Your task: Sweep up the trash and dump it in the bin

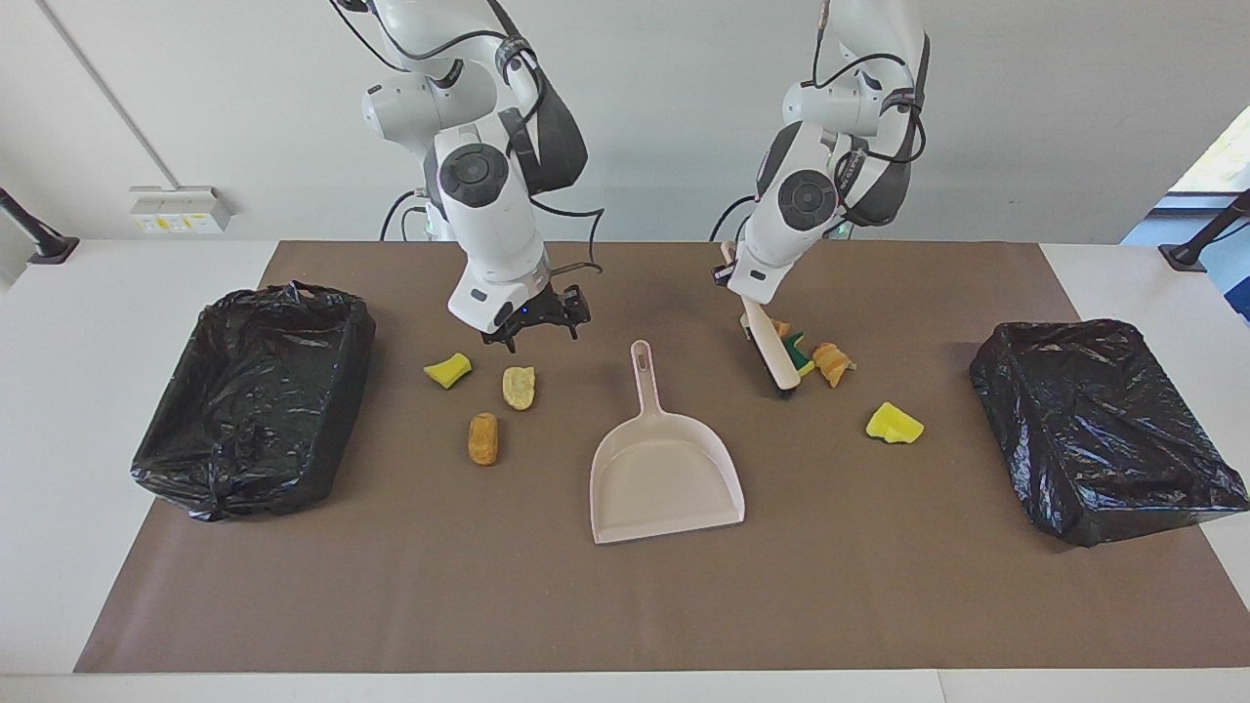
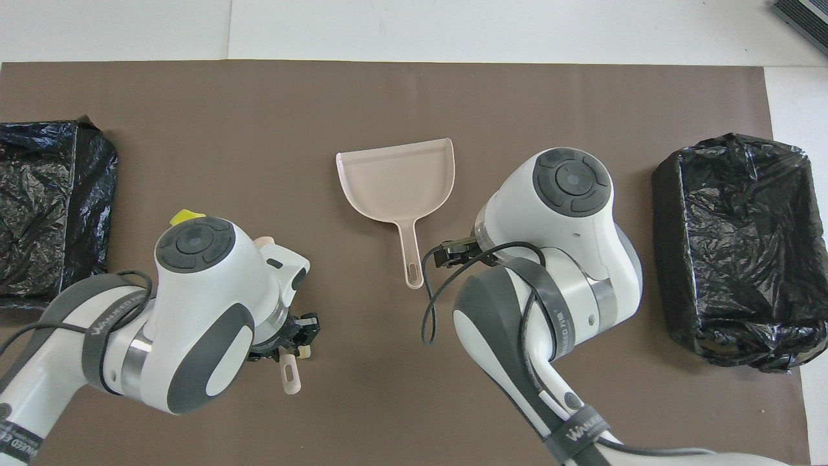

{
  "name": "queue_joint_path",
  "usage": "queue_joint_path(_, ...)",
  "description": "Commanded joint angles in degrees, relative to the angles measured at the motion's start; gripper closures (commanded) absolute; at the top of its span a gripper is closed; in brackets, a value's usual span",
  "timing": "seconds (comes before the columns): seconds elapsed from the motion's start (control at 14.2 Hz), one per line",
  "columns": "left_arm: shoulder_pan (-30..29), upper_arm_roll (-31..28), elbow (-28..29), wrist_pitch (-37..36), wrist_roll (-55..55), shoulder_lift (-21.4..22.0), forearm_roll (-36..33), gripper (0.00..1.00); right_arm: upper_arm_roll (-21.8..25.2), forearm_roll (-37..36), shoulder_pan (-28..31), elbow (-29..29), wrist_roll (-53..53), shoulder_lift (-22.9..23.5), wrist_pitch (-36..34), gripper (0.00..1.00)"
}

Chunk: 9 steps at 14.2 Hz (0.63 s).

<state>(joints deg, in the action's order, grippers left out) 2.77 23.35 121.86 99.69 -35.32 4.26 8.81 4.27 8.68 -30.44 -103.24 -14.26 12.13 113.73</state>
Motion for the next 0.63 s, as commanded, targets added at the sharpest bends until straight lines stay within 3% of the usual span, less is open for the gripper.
queue_joint_path(0.0, 0.7, -4.8, -0.9, 5.6, 9.9, -0.3, -5.0, 1.00, 0.1, 1.3, -2.2, 3.4, -4.3, 4.4, 3.0, 0.00)
queue_joint_path(0.28, 0.7, -16.4, -1.7, 14.5, 33.3, -3.1, -5.2, 1.00, -1.9, 1.2, -4.3, 6.9, -8.5, 10.5, 6.1, 0.00)
queue_joint_path(0.56, 0.5, -25.3, -7.2, 14.8, 47.9, -7.8, -9.6, 1.00, -2.0, 0.8, -6.6, 6.4, -8.7, 12.0, 8.4, 0.00)
